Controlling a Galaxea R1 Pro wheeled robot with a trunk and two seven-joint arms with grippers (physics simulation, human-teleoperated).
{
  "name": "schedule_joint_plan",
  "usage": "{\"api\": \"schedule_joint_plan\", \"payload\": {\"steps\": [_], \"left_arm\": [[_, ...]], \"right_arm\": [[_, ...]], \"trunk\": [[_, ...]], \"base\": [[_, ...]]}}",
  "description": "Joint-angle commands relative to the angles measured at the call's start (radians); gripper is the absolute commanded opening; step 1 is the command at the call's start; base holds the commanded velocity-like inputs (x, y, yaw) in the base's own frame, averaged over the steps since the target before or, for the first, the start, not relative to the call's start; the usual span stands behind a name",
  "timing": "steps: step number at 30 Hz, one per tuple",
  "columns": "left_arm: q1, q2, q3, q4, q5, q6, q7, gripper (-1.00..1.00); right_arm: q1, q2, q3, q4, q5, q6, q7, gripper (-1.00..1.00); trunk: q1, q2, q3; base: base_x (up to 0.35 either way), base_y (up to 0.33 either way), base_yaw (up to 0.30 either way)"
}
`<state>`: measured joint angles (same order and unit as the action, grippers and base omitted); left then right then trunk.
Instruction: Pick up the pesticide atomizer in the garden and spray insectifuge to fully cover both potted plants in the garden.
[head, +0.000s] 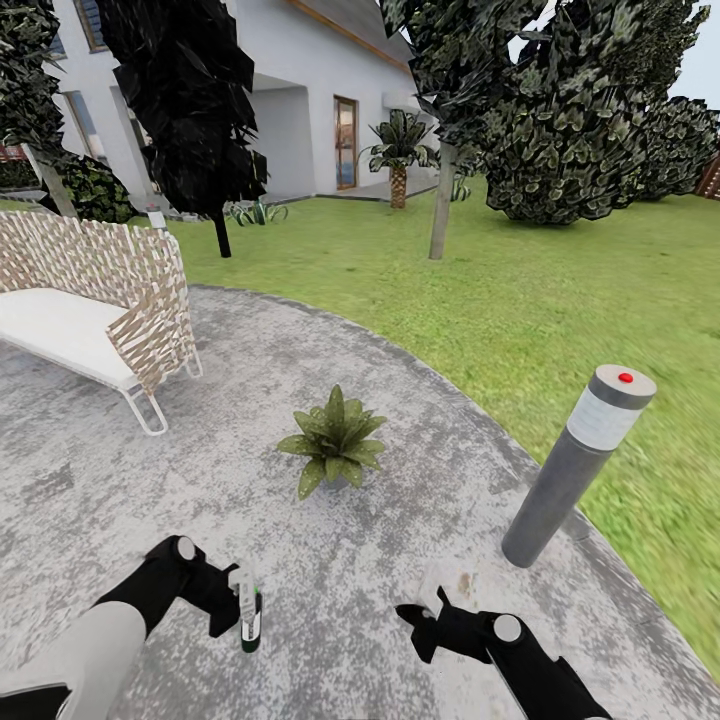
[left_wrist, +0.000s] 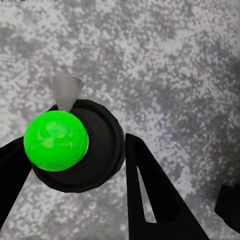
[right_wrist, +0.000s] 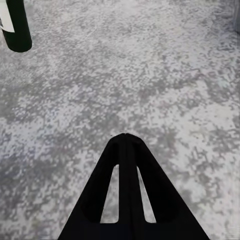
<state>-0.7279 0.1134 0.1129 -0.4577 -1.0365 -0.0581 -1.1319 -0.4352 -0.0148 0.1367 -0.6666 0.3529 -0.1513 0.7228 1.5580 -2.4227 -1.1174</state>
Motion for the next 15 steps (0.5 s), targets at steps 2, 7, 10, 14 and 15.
{"api": "schedule_joint_plan", "payload": {"steps": [2, 7, 10, 14, 15], "left_arm": [[0.000, -0.010, 0.007, -0.001, -0.012, -0.009, -0.001, -1.00], [0.000, -0.038, 0.003, -0.012, -0.015, -0.013, 0.004, -1.00], [0.000, -0.056, -0.013, -0.017, -0.015, -0.025, 0.005, -1.00], [-0.001, -0.105, -0.068, -0.018, -0.015, -0.043, 0.006, -1.00], [-0.001, -0.113, -0.070, -0.019, -0.015, -0.044, 0.006, -1.00]], "right_arm": [[0.000, 0.011, 0.002, -0.001, 0.011, -0.006, 0.007, -1.00], [0.000, 0.039, 0.000, -0.009, 0.012, -0.005, 0.036, -1.00], [0.000, 0.056, 0.001, -0.012, 0.011, -0.005, 0.052, -1.00], [0.000, 0.093, 0.001, -0.014, 0.012, -0.006, 0.142, -1.00], [0.000, 0.096, 0.001, -0.014, 0.012, -0.006, 0.142, -1.00]], "trunk": [[0.000, 0.000, -0.001], [0.000, 0.000, -0.001], [0.000, 0.000, -0.001], [0.000, 0.000, -0.001], [0.000, 0.000, -0.001]], "base": [[0.000, 0.000, 0.000], [0.000, 0.000, 0.000], [0.000, 0.000, 0.000], [0.000, 0.000, 0.000], [0.000, 0.000, 0.000]]}}
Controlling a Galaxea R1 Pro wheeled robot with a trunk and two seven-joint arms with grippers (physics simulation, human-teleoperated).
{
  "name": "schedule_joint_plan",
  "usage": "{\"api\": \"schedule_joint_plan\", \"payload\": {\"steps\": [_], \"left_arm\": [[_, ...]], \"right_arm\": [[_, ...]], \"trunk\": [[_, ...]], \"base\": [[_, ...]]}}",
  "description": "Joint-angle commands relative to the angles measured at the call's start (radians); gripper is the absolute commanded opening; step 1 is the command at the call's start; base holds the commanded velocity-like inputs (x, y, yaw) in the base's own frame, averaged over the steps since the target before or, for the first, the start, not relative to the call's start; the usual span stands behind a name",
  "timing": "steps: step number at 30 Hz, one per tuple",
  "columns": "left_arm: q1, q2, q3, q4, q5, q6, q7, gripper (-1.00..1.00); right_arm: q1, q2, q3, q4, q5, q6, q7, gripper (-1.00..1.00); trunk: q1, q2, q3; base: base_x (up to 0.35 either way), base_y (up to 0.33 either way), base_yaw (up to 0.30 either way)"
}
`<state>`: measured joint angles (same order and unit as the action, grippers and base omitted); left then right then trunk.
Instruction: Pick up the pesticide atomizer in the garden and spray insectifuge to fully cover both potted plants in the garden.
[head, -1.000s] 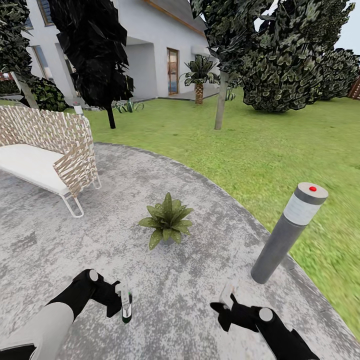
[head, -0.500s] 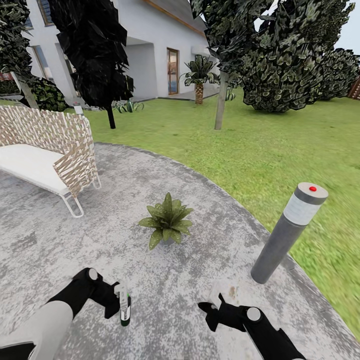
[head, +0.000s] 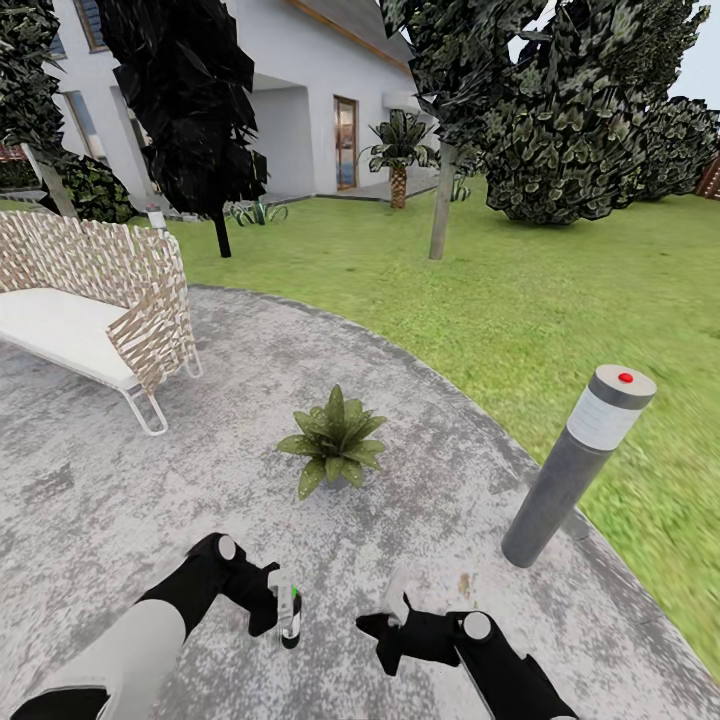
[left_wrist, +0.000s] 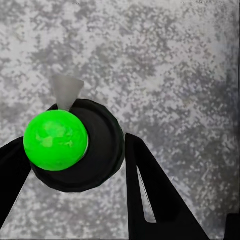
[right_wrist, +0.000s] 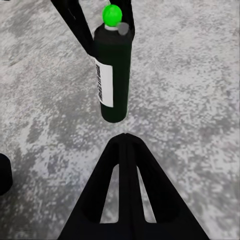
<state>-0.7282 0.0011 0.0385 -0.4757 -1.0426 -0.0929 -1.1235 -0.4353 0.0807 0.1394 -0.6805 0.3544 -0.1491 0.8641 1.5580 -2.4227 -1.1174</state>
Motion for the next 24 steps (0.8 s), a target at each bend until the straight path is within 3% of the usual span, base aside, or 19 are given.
{"api": "schedule_joint_plan", "payload": {"steps": [1, 7, 12, 21, 24], "left_arm": [[0.000, -0.008, 0.003, -0.001, -0.009, -0.011, -0.002, -1.00], [0.000, -0.042, -0.007, -0.005, -0.010, -0.012, -0.002, -1.00], [0.000, -0.063, -0.103, -0.010, -0.008, -0.013, -0.002, -1.00], [0.001, -0.082, -0.120, -0.009, -0.010, -0.011, -0.002, -1.00], [0.001, -0.084, -0.164, -0.009, -0.009, -0.011, -0.002, -1.00]], "right_arm": [[0.000, 0.002, -0.001, -0.001, 0.011, -0.009, 0.000, -1.00], [0.000, 0.004, -0.001, -0.002, 0.011, -0.008, 0.001, -1.00], [0.000, 0.004, -0.002, -0.002, 0.011, -0.009, 0.000, -1.00], [0.000, 0.004, -0.003, -0.023, 0.011, -0.008, 0.000, -1.00], [0.000, 0.004, -0.003, -0.031, 0.011, -0.008, 0.000, -1.00]], "trunk": [[0.000, 0.000, -0.001], [0.000, 0.000, -0.001], [0.000, 0.000, -0.001], [0.000, 0.000, -0.001], [0.000, 0.000, -0.001]], "base": [[0.000, 0.000, 0.000], [0.000, 0.000, 0.000], [0.000, 0.000, 0.000], [0.000, 0.000, 0.000], [0.000, 0.000, 0.000]]}}
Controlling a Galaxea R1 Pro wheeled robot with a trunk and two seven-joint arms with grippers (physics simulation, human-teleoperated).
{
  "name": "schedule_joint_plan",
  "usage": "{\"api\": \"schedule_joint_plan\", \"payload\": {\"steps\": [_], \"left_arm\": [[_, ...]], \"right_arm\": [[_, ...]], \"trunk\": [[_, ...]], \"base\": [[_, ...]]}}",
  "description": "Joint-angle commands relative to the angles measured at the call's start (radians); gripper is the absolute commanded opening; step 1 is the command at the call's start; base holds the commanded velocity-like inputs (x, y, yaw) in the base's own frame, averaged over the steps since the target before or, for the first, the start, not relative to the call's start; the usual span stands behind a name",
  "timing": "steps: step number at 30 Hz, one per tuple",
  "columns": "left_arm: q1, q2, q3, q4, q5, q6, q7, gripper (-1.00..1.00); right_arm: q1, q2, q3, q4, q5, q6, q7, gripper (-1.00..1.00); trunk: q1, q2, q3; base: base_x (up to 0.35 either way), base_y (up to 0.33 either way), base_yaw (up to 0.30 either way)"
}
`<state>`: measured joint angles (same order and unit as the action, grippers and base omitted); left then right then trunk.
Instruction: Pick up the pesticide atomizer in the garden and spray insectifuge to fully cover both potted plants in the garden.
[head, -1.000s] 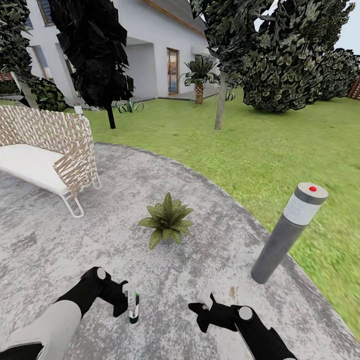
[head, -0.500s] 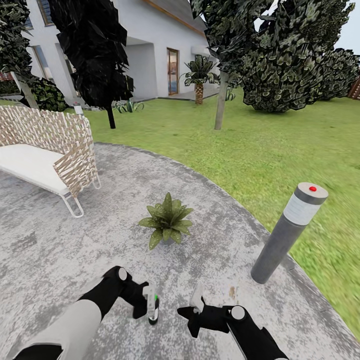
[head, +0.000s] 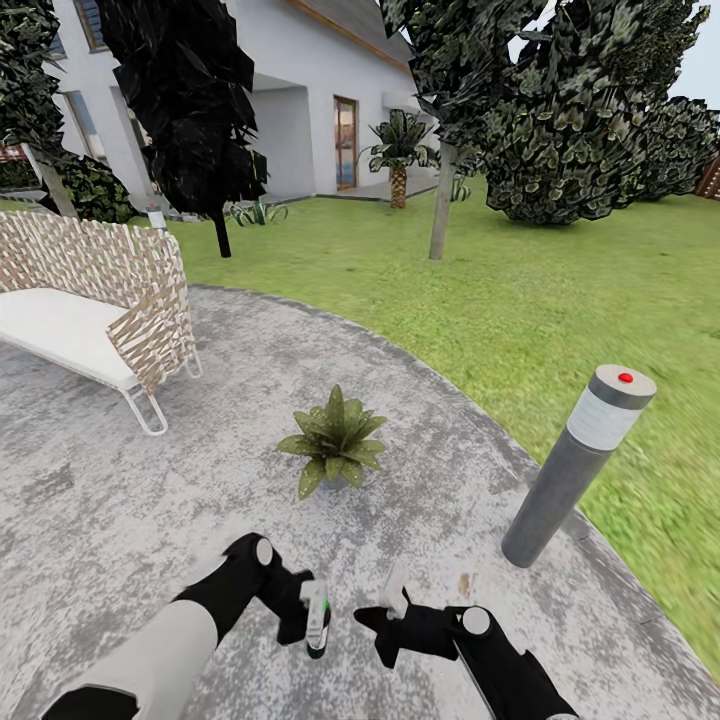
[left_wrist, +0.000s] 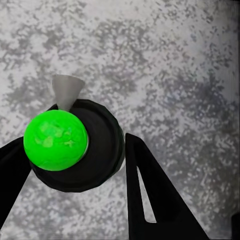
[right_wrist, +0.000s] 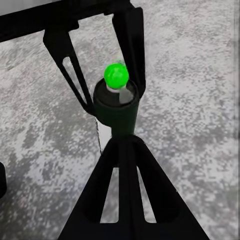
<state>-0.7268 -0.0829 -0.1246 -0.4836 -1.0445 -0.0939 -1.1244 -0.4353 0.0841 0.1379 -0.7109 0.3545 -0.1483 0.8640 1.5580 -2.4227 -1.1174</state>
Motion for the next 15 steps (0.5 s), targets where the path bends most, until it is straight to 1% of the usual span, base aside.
{"api": "schedule_joint_plan", "payload": {"steps": [1, 4, 7, 15], "left_arm": [[0.000, -0.003, -0.013, -0.001, -0.007, -0.009, -0.001, -1.00], [0.000, -0.018, -0.025, -0.001, -0.007, -0.009, 0.000, -1.00], [0.000, -0.028, -0.028, -0.001, -0.008, -0.009, 0.000, -1.00], [0.000, -0.046, -0.029, -0.001, -0.006, -0.010, -0.004, -1.00]], "right_arm": [[-0.001, 0.000, -0.001, -0.002, 0.011, -0.009, 0.001, -1.00], [0.000, 0.000, -0.001, -0.002, 0.011, -0.009, 0.000, -1.00], [-0.001, 0.000, -0.001, -0.002, 0.011, -0.009, 0.000, -1.00], [0.000, -0.001, -0.003, -0.002, 0.011, -0.009, 0.000, -1.00]], "trunk": [[0.000, 0.000, -0.001], [0.000, 0.000, -0.001], [0.000, 0.000, -0.001], [0.000, 0.000, -0.001]], "base": [[0.000, 0.000, 0.000], [0.000, 0.000, 0.000], [0.000, 0.000, 0.000], [0.000, 0.000, 0.000]]}}
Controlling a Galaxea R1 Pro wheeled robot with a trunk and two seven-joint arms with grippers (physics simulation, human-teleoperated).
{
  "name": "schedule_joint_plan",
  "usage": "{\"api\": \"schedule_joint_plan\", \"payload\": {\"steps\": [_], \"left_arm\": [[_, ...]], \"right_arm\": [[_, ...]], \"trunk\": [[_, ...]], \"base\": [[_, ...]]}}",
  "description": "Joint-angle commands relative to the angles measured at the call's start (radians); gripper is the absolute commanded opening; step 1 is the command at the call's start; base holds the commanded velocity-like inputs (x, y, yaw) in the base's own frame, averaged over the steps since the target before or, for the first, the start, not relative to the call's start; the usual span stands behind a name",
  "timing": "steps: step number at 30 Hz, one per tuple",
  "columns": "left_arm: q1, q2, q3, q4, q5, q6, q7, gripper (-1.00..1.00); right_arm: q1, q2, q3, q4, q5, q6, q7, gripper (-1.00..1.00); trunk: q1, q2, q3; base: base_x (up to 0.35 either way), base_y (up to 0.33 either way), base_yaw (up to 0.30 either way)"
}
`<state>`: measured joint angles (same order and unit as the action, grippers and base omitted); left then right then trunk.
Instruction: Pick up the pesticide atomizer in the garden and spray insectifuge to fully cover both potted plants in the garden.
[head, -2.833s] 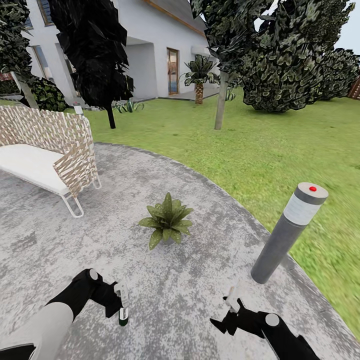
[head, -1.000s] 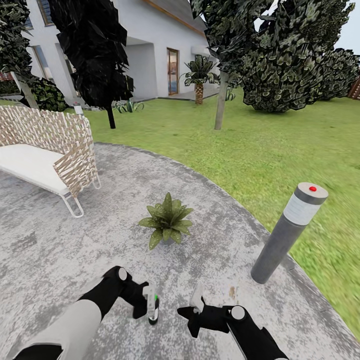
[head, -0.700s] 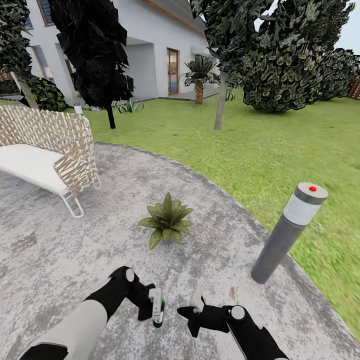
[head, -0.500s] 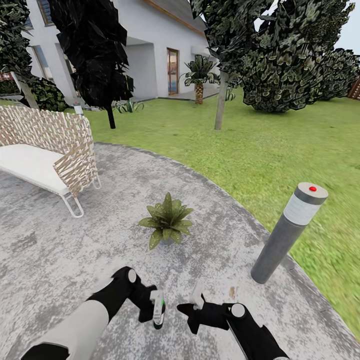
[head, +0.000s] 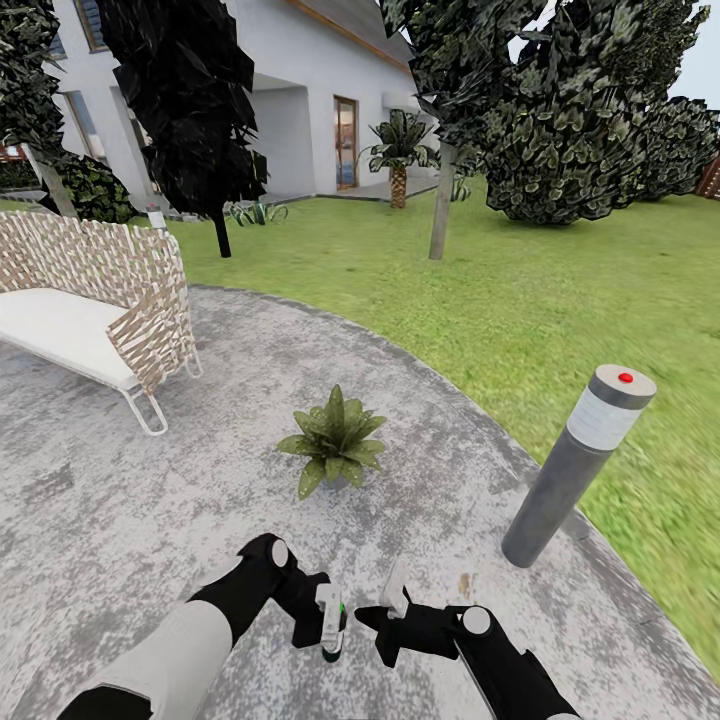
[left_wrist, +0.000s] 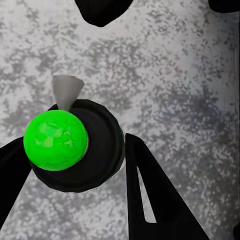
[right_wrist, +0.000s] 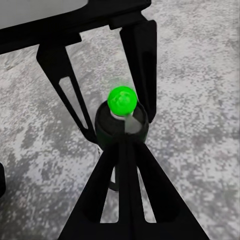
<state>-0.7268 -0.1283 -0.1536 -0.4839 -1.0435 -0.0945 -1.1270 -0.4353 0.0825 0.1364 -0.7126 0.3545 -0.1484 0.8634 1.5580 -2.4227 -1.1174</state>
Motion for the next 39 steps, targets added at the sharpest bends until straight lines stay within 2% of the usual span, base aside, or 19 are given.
{"api": "schedule_joint_plan", "payload": {"steps": [1, 9, 10, 13, 15, 30, 39], "left_arm": [[0.000, -0.002, 0.000, -0.001, -0.007, -0.009, -0.003, -1.00], [0.000, -0.013, -0.007, -0.001, -0.010, 0.001, -0.007, -1.00], [0.000, -0.013, -0.017, -0.001, -0.011, 0.002, -0.006, -1.00], [0.000, -0.012, -0.089, 0.001, -0.011, 0.017, -0.003, -1.00], [0.000, -0.011, -0.105, 0.000, -0.010, 0.042, -0.002, -1.00], [0.000, -0.010, -0.107, 0.000, 0.005, 0.045, -0.007, -1.00], [0.000, -0.013, -0.109, 0.000, 0.039, 0.044, 0.002, -1.00]], "right_arm": [[0.000, 0.000, -0.001, -0.001, 0.011, -0.009, 0.000, -1.00], [0.000, 0.000, -0.001, -0.001, 0.011, -0.009, 0.000, -1.00], [0.000, 0.000, -0.002, -0.001, 0.011, -0.009, 0.000, -1.00], [0.000, -0.001, -0.002, -0.001, 0.011, -0.009, 0.000, -1.00], [0.000, 0.000, -0.002, -0.001, 0.010, -0.009, 0.000, -1.00], [0.000, -0.001, -0.003, -0.001, 0.009, -0.010, 0.001, -1.00], [0.000, -0.001, -0.003, -0.001, 0.009, -0.010, 0.000, -1.00]], "trunk": [[0.000, 0.000, -0.001], [0.000, 0.000, -0.001], [0.000, 0.000, -0.001], [0.000, 0.000, -0.001], [0.000, 0.000, -0.001], [0.000, 0.000, -0.001], [0.000, 0.000, -0.001]], "base": [[0.000, 0.000, 0.000], [0.000, 0.000, 0.000], [0.000, 0.000, 0.000], [0.000, 0.000, 0.000], [0.000, 0.000, 0.000], [0.000, 0.000, 0.000], [0.000, 0.000, 0.000]]}}
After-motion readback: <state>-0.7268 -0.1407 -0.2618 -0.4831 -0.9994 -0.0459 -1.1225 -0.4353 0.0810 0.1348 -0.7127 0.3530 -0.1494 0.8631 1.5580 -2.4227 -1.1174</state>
